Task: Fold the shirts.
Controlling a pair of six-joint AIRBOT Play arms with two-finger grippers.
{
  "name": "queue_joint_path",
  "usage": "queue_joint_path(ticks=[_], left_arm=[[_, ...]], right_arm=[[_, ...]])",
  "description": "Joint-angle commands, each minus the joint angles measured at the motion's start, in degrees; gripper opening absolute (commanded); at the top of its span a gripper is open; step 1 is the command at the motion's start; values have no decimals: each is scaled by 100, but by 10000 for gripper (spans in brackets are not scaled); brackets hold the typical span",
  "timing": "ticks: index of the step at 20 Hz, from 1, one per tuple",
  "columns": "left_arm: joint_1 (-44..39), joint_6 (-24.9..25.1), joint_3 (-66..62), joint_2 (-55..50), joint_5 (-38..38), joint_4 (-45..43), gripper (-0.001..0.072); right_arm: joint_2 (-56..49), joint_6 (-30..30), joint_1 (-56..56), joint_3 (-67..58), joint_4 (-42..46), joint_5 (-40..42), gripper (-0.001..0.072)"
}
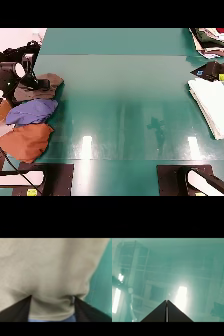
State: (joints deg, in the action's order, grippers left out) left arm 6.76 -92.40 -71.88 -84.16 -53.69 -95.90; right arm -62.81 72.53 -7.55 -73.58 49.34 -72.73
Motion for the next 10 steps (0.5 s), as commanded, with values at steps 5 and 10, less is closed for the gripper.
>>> queue_joint_path(ticks=[5, 10], left_arm=[[76, -61, -461, 192, -350, 35, 26], [70, 168, -2024, 1766, -929, 431, 25]], right_arm=[[11, 2, 7, 0, -44, 44, 14], [133, 2, 7, -629, -35, 122, 14]])
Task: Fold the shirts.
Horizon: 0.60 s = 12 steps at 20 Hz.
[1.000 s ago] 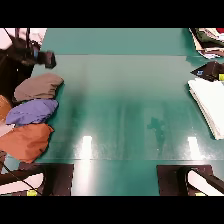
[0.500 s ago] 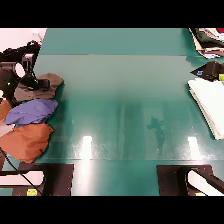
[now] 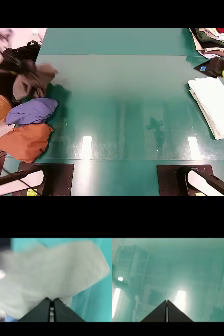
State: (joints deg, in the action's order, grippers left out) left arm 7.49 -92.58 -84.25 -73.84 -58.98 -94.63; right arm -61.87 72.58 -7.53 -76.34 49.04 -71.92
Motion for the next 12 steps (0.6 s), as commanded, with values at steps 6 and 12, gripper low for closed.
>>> queue_joint_path(ticks=[6, 12], left_arm=[[-1172, 450, -2085, 2011, -811, 658, 23], [-3663, -59, -1377, 1281, -1220, 673, 23]], right_arm=[[39, -2, 2, -1563, 2, 286, 14], [42, -2, 2, -1897, 0, 214, 14]])
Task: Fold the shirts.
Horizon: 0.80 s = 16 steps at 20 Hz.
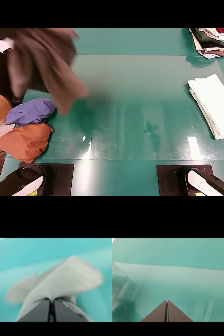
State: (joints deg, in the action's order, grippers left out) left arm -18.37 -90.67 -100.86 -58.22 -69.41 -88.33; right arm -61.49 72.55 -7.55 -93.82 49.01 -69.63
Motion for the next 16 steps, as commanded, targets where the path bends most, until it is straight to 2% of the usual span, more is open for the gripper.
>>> queue_joint_path(ticks=[1, 4, 6, 7, 9, 11, 14, 16], left_arm=[[-1543, -280, 498, -518, -166, 90, 25], [-2592, -109, 896, -1353, 70, 656, 46], [-2900, 107, 914, -1864, 378, 811, 569], [-2907, 114, 911, -1996, 487, 752, 539], [-2688, 105, 901, -2026, 540, 181, 540], [-2120, 42, 876, -2006, 396, -205, 540], [-918, -103, 999, -2046, 280, 74, 540], [-205, -79, 1294, -2166, 393, 715, 540]], right_arm=[[4, 0, 4, -149, 4, -61, 14], [2, 0, 4, -144, 4, -232, 14], [4, 0, 4, -144, 7, -310, 14], [4, 0, 4, -144, 4, -354, 13], [2, 0, 4, -144, 4, -472, 14], [2, 0, 4, -144, 7, -564, 14], [2, 0, 7, -142, 7, -739, 14], [2, 0, 7, -142, 7, -761, 14]])
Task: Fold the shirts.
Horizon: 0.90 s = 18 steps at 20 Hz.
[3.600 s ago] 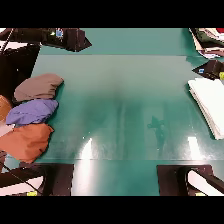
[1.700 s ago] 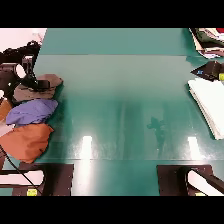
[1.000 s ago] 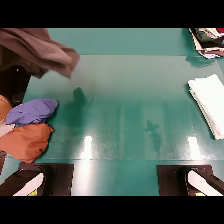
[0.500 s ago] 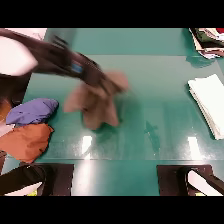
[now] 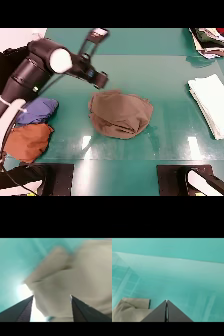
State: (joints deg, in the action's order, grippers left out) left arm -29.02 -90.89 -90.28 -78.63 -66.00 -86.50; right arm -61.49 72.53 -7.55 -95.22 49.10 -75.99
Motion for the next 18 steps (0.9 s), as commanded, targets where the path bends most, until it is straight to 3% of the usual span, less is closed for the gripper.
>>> queue_joint_path(ticks=[1, 6, 13, 14, 15, 16, 18], left_arm=[[1134, 2, 420, -216, 138, 927, 540], [1725, 612, 951, -1174, 289, 2699, 539], [1270, 885, 946, -1880, 754, 3198, 537], [1270, 879, 925, -1880, 835, 3213, 391], [1298, 881, 872, -1880, 835, 3206, 132], [1349, 863, 769, -1880, 765, 3193, 35], [1510, 839, 404, -1797, 457, 3121, 26]], right_arm=[[2, 2, 7, -2, -2, -146, 14], [-26, 2, 7, -2, 11, -367, 14], [-26, 2, 4, -2, 59, -400, 14], [-28, 2, 4, -2, 59, -400, 14], [-28, 2, 4, -2, 59, -409, 14], [-28, 2, 4, 0, 61, -437, 14], [-33, 2, 4, 37, 63, -573, 14]])
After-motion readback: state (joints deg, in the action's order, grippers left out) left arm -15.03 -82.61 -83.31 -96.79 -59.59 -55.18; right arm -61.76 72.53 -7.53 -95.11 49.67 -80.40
